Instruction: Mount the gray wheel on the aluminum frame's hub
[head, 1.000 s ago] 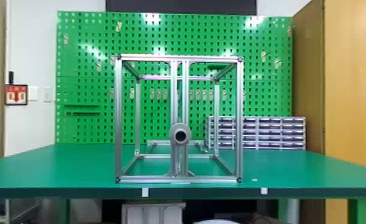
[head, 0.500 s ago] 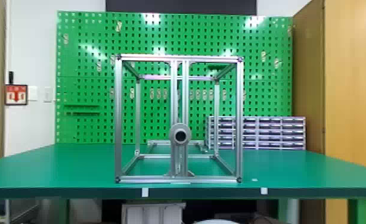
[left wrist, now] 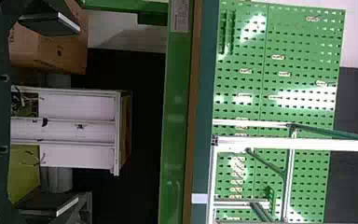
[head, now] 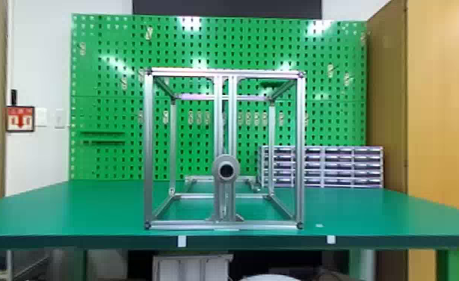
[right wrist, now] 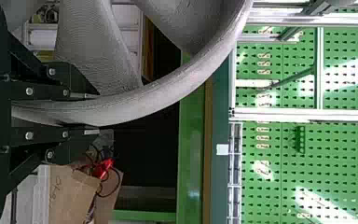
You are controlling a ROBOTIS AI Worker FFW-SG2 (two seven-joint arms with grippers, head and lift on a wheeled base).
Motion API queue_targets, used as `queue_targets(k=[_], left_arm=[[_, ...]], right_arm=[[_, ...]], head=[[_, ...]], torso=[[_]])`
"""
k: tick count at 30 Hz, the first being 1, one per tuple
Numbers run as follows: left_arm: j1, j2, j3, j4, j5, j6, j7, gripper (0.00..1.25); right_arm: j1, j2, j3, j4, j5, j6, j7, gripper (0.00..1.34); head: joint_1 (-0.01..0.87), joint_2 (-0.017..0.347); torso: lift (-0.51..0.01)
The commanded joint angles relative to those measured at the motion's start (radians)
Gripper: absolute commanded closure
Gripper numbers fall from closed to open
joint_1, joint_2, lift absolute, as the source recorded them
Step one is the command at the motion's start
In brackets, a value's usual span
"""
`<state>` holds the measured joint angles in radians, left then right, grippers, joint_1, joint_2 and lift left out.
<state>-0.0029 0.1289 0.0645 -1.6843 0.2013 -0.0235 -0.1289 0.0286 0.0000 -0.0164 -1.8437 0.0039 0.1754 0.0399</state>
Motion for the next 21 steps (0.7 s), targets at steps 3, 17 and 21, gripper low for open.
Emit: queue_targets(k=[3, 17, 21], left_arm=[[-0.006, 0.000, -0.003, -0.040, 0.001, 0.037, 0.000, 0.04], [-0.051, 0.012, -0.032, -0.118, 0.017, 0.154, 0.000, 0.04], [-0.077, 0.017, -0.046, -0.141, 0.024, 0.188, 0.002, 0.04]], right_arm=[[-0.027, 0.001, 0.012, -0.028, -0.004, 0.049, 0.000, 1.21], [-0.108, -0.005, 0.044, -0.169, -0.042, 0.286, -0.031, 1.21], [-0.142, -0.011, 0.052, -0.207, -0.053, 0.357, -0.038, 1.21]], head=[[-0.005, 0.006], [-0.005, 0.006], [-0.005, 0.006]], torso=[[-0.499], [-0.499], [-0.499]])
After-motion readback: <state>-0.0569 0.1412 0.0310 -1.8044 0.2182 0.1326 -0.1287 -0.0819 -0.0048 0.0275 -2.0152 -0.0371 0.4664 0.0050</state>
